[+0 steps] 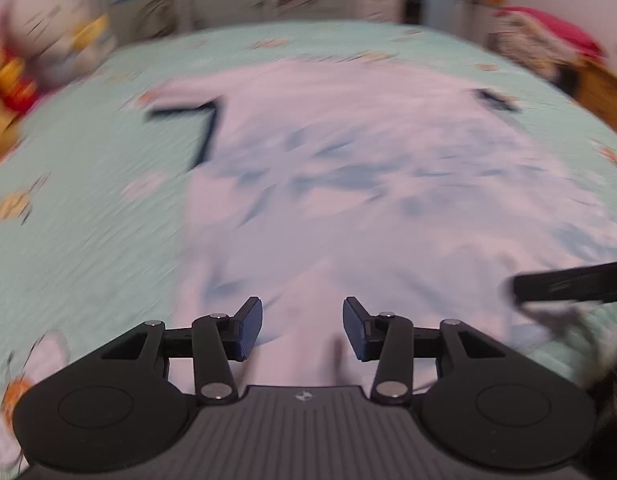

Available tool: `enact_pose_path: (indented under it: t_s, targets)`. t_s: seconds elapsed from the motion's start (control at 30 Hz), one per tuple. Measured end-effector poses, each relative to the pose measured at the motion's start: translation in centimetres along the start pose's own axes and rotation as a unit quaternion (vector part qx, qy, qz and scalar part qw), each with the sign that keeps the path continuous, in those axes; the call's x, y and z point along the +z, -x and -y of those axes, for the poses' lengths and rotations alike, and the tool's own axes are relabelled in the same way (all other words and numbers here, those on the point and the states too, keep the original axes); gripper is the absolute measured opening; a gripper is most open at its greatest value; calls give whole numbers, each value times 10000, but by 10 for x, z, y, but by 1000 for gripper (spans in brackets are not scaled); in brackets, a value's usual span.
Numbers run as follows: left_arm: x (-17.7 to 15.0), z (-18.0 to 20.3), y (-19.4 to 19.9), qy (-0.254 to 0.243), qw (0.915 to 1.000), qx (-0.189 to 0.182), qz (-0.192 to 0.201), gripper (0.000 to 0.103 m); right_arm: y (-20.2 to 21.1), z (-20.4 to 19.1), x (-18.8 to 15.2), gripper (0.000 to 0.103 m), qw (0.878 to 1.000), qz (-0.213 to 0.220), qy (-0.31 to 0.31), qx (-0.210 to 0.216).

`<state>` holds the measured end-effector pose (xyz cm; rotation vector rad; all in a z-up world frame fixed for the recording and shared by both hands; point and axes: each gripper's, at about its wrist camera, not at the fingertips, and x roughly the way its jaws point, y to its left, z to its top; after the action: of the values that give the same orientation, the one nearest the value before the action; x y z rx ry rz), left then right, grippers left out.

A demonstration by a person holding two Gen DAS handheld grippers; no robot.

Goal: Fold clothes

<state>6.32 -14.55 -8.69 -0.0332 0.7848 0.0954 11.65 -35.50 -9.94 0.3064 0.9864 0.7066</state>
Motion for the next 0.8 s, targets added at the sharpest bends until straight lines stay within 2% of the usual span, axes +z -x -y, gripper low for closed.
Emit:
enact_pose_path:
  t_s: [0.07, 0.17, 0.27, 0.37, 0.5, 0.6, 0.7, 0.8]
  targets:
    - [-3, 6, -11, -9, 9994, -241, -234, 49, -6, 5, -8, 34, 9998, -172, -96, -74]
    - [-13, 5, -23, 69, 9985, -329, -438, 50, 0, 1, -13, 34, 9997, -234, 85, -43]
    - [-12, 4, -23, 23, 9982, -373, -463, 50, 22, 7, -3, 34, 9999, 47, 107, -98]
    - [-14, 1, -24, 59, 9981, -413, -459, 51, 46, 37, 13, 34, 9982, 386, -331, -307]
    - [-14, 5, -24, -36, 9983, -349, -458, 52, 67, 92, 16, 34, 9902, 325, -942, -982]
    - [-13, 4, -24, -1, 9982, -365, -477, 53, 87, 114, 14, 31, 9869, 422, -1182, -1012]
    - [-12, 5, -25, 2, 9981, -354, -509, 54, 103, 121, 27, 33, 9840, 836, -1073, -1154]
    - [-11, 8, -25, -88, 9982, -288, -526, 55, 106, 136, 50, 33, 9787, 1309, -1187, -1041]
